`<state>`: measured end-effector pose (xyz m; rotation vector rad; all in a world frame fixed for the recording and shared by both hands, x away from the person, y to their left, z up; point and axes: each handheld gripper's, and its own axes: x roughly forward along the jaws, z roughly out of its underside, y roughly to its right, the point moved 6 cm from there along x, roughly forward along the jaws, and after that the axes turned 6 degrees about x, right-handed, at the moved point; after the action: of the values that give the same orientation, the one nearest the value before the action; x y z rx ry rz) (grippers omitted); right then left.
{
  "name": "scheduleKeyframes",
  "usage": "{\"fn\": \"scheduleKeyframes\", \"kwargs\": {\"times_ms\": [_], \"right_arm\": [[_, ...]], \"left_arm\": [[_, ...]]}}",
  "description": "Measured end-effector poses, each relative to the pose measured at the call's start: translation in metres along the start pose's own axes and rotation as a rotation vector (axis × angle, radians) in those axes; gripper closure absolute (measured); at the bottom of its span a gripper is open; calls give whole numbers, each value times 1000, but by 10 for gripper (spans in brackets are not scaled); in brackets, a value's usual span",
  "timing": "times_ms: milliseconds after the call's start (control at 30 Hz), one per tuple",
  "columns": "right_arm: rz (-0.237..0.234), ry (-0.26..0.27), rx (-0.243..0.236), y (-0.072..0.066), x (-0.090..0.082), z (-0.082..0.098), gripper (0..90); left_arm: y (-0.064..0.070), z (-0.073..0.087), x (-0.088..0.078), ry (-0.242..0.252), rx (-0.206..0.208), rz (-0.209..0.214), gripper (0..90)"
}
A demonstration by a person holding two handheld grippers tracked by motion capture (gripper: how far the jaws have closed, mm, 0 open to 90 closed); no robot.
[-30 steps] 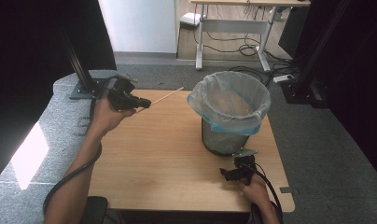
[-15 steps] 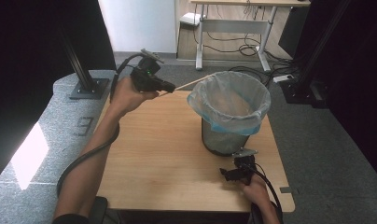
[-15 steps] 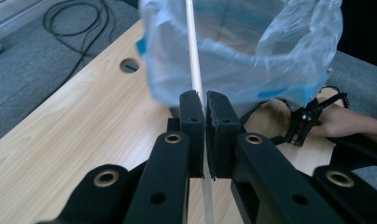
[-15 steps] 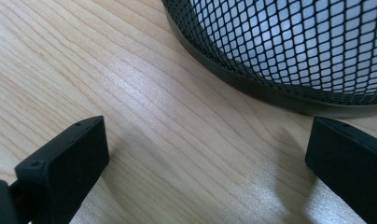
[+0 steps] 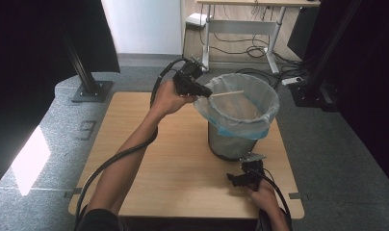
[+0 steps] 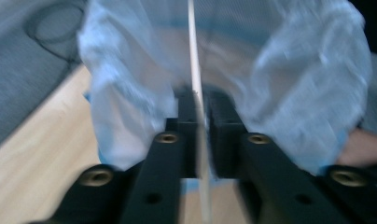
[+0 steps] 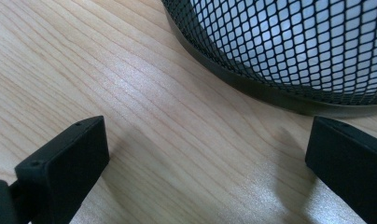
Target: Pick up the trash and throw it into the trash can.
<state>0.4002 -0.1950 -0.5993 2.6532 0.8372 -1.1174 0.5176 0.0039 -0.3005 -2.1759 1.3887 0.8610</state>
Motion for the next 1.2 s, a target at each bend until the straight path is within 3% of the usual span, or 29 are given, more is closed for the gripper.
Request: {"fn": "scheduleKeyframes", "kwargs": {"times_ms": [33, 67, 100, 133, 167, 267, 467, 667, 833, 1200], "right_arm": [[0, 0, 0, 0, 0, 0, 0], [-1, 0, -1, 0, 0, 0, 0], [-1, 0, -1, 0, 0, 0, 0], [-2, 0, -2, 0, 0, 0, 0], [-2, 0, -2, 0, 0, 0, 0], [-2, 0, -2, 0, 0, 0, 0], [-2, 0, -2, 0, 0, 0, 0], [-2, 0, -2, 0, 0, 0, 0], [-2, 0, -3, 0, 0, 0, 0], [-2, -1, -1, 0, 0, 0, 0]], "left_arm": [[-1, -1, 0, 13, -6, -12, 571], [-4, 1, -4, 28, 5, -47, 402], [-4, 1, -4, 28, 5, -47, 320], [-5, 2, -7, 31, 10, -57, 253], [-5, 3, -10, 39, 5, -69, 253], [-9, 13, -28, 67, -5, -97, 136], [-12, 33, -47, 70, 7, -115, 65], [-16, 59, -63, 87, -10, -133, 41], [-19, 84, -71, 92, -21, -147, 32], [-26, 141, -85, 89, -41, -220, 0]]}}
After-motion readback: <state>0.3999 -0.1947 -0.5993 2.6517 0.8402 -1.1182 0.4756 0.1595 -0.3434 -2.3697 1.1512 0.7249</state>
